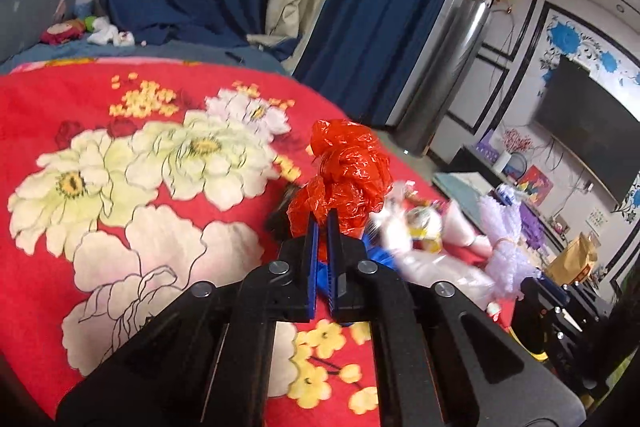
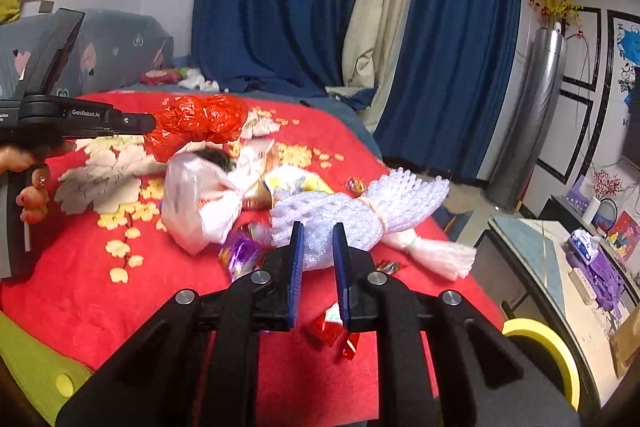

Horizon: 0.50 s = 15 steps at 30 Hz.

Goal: Collect trash
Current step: 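Lift the red bag and white mesh sleeve and carry both toward the yellow bin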

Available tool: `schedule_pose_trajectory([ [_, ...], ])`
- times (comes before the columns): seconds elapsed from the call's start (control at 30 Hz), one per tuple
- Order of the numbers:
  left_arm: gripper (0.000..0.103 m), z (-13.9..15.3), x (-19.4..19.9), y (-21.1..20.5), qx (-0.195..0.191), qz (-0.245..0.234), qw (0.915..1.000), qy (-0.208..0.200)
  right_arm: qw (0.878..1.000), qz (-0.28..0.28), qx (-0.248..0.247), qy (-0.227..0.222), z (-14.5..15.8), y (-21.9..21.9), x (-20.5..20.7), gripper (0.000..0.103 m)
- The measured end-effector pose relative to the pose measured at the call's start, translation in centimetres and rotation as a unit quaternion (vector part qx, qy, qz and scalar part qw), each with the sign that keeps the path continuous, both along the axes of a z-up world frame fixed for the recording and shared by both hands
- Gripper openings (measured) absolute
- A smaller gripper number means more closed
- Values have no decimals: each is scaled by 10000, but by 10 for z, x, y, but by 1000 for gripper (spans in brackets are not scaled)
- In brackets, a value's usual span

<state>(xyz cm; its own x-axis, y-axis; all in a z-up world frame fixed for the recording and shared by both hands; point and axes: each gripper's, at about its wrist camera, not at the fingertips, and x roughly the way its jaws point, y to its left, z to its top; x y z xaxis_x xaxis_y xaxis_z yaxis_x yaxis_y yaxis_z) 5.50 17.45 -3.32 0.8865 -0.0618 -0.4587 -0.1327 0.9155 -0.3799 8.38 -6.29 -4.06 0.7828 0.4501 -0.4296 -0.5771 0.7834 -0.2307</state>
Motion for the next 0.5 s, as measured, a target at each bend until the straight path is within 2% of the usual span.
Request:
schedule_pose_trajectory([
  [0.17,1,22,-7,-14,23,-173,9994,-287,9998,-5,144,-114,11,-4,-4,14],
  [0.5,1,34,-1,-50,114,-616,9974,-353,9990,-171,343,-211,26,-24,-6,14],
])
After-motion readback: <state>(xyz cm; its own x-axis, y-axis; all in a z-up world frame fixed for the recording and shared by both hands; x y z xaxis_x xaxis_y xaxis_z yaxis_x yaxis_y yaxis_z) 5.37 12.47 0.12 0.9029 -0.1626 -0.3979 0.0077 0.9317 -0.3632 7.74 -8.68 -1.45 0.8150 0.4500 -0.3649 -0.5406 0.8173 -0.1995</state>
